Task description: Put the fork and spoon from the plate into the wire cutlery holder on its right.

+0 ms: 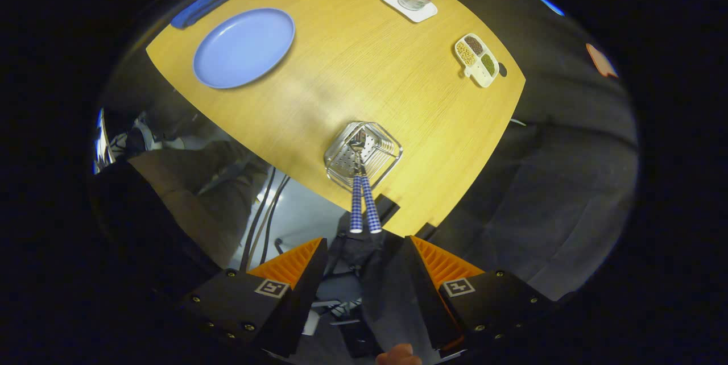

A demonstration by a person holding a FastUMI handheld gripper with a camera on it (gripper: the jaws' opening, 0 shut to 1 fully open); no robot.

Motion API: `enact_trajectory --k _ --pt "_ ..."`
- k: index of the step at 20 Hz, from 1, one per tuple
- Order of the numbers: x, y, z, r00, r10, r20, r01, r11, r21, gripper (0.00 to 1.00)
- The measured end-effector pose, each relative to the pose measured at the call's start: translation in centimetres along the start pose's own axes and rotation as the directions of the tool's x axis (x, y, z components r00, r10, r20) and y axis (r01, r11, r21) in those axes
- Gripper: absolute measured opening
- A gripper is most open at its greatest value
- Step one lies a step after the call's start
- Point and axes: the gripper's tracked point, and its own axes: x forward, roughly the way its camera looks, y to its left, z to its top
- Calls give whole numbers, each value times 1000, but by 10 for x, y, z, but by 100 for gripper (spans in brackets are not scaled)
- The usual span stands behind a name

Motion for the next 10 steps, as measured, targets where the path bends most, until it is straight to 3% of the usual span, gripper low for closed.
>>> enact_trajectory --k 4,6,8,10 --pt "-2 36 10 979 15 205 -54 981 188 83" --pt "-16 47 40 917 -49 396 -87 944 317 83" --pt "-46 50 71 804 -177 568 -118 888 444 83" --pt "-97 48 99 604 -341 721 -122 854 506 83"
